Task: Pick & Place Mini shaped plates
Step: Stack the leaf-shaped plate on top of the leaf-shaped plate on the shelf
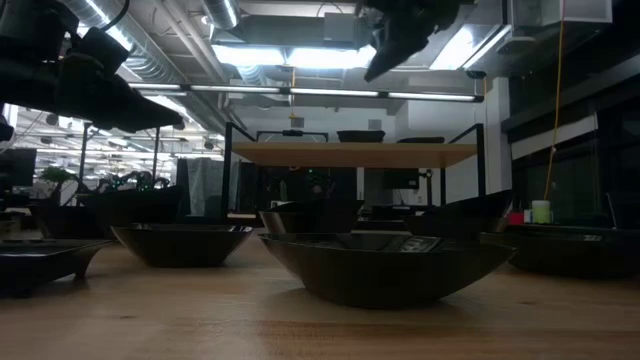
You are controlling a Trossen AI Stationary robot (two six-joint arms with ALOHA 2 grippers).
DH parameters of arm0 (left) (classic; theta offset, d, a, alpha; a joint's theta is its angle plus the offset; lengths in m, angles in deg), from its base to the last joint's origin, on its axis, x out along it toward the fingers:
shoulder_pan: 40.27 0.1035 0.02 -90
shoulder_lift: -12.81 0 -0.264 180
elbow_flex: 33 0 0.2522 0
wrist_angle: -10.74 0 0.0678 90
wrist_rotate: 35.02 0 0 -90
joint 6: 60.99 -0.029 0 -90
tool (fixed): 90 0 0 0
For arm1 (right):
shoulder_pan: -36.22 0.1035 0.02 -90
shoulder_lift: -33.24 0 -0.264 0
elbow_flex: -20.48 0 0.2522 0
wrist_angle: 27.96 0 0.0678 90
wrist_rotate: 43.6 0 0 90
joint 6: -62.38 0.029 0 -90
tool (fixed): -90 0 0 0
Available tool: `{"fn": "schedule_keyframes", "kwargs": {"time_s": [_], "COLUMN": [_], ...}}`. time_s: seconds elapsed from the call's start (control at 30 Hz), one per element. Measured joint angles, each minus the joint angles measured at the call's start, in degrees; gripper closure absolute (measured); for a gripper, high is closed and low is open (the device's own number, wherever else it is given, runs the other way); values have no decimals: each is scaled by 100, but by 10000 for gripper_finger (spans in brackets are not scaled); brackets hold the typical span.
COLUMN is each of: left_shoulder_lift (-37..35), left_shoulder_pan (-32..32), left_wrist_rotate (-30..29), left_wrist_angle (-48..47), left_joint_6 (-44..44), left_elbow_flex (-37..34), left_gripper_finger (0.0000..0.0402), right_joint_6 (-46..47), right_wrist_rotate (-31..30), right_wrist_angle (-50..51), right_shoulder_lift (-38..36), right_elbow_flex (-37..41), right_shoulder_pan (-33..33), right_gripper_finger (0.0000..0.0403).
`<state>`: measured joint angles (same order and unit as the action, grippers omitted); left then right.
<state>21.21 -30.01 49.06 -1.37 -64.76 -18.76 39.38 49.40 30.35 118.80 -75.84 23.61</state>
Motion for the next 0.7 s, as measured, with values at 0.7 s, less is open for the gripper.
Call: {"fn": "schedule_keyframes", "kwargs": {"time_s": [0.7], "left_shoulder_lift": [1], "left_shoulder_pan": [0], "left_wrist_rotate": [1], "left_wrist_angle": [0], "left_joint_6": [0], "left_elbow_flex": [0], "left_gripper_finger": [297], "right_joint_6": [23], "right_wrist_rotate": [919], "right_wrist_angle": [101], "right_shoulder_lift": [561], "right_elbow_flex": [0], "right_shoulder_pan": [493], "right_gripper_finger": [288]}}
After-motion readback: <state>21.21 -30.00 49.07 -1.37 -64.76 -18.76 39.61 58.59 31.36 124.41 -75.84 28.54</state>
